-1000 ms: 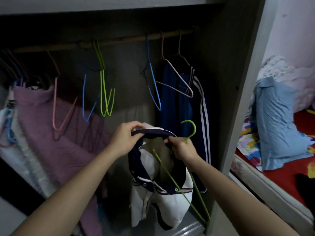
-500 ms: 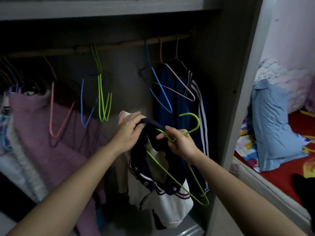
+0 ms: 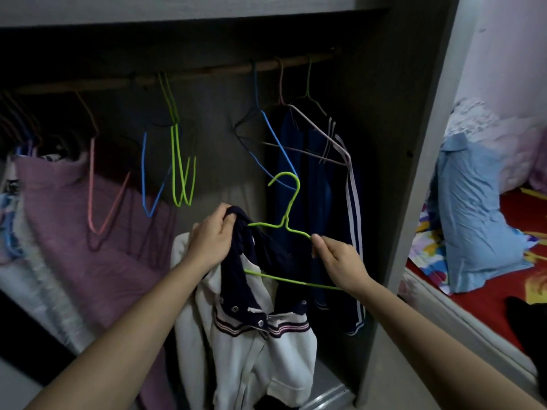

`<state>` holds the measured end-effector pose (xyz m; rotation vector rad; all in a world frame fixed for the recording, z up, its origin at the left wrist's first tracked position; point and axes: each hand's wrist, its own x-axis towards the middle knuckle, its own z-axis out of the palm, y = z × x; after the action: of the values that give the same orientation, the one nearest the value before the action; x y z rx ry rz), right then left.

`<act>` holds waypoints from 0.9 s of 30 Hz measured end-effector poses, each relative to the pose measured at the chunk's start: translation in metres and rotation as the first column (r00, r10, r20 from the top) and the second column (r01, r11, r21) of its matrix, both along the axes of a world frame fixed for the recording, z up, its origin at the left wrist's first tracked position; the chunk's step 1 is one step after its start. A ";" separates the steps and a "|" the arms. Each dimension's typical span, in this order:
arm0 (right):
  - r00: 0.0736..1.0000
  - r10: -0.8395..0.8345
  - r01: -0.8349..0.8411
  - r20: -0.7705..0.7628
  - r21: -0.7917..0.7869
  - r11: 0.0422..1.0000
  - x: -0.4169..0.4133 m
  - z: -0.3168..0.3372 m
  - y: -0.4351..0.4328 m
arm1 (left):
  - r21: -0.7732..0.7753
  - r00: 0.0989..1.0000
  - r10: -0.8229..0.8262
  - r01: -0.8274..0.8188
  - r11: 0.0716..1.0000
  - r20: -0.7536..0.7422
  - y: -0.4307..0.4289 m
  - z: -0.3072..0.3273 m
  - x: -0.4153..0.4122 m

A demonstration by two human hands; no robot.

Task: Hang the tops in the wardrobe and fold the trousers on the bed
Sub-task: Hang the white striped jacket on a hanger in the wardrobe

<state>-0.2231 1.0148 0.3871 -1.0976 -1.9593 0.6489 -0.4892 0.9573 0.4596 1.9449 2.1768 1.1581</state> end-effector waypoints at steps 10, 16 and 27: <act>0.994 -0.040 0.010 0.104 0.275 0.961 -0.028 0.012 0.002 | 0.035 0.999 0.013 -0.012 0.999 -0.032 -0.001 -0.002 0.028; 0.770 -0.581 0.530 -0.264 -0.242 0.813 0.004 -0.027 0.014 | 0.118 0.993 0.111 -0.114 0.986 0.035 -0.007 -0.002 0.007; 0.957 -0.191 -0.028 -0.216 -0.728 0.685 -0.039 -0.041 0.015 | 0.294 0.999 -0.019 0.005 0.956 0.045 -0.015 0.019 0.025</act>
<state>-0.2621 1.0297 0.3457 -1.4467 -1.3921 1.5329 -0.4638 0.9427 0.4785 2.0031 2.0663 1.5893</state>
